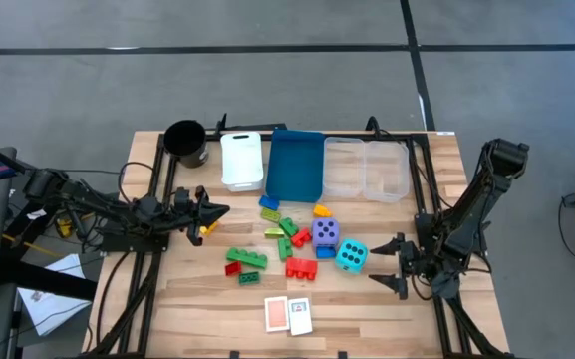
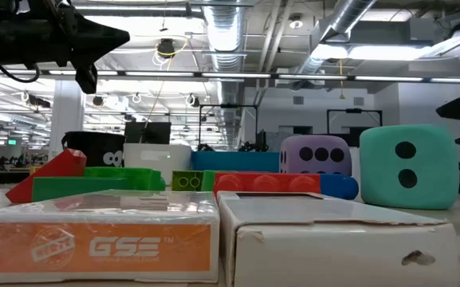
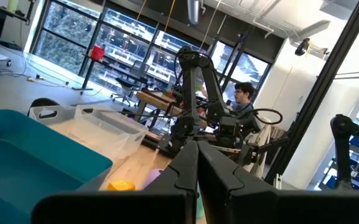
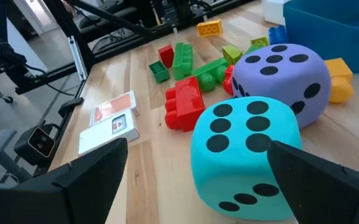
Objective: Pick & Place Toys
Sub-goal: Put the blue dice into the blue bin
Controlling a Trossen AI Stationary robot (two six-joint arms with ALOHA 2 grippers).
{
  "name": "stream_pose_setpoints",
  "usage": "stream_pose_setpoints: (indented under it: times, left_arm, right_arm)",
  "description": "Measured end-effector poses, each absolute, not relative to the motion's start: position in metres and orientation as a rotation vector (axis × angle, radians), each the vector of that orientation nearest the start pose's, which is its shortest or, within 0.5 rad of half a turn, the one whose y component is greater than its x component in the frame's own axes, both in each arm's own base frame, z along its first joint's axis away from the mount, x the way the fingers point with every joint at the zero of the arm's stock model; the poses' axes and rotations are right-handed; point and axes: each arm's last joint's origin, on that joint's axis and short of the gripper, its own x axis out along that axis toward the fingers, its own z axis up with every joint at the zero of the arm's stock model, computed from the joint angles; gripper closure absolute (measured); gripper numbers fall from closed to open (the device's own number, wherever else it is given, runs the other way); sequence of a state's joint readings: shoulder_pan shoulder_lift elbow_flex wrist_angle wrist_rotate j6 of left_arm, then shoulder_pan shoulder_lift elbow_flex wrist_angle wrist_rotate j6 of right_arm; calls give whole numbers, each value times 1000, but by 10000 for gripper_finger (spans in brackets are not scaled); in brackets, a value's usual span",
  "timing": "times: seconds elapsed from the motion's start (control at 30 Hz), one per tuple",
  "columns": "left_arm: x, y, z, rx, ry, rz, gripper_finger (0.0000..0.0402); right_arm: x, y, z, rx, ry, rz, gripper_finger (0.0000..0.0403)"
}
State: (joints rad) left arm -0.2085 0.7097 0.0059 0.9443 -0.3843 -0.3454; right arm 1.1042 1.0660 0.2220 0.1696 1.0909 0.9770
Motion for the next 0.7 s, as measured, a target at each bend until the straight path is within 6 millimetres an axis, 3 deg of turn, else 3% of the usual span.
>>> stream_pose_setpoints:
  times: [0.3,0.7]
  left_arm:
    - [137,-18,185,-413,-258,134,402]
    - [137,-18,185,-413,-258,134,402]
  right_arm:
    - [100,133,138,390,346,-102,21]
    - [117,115,133,378,409,-210,21]
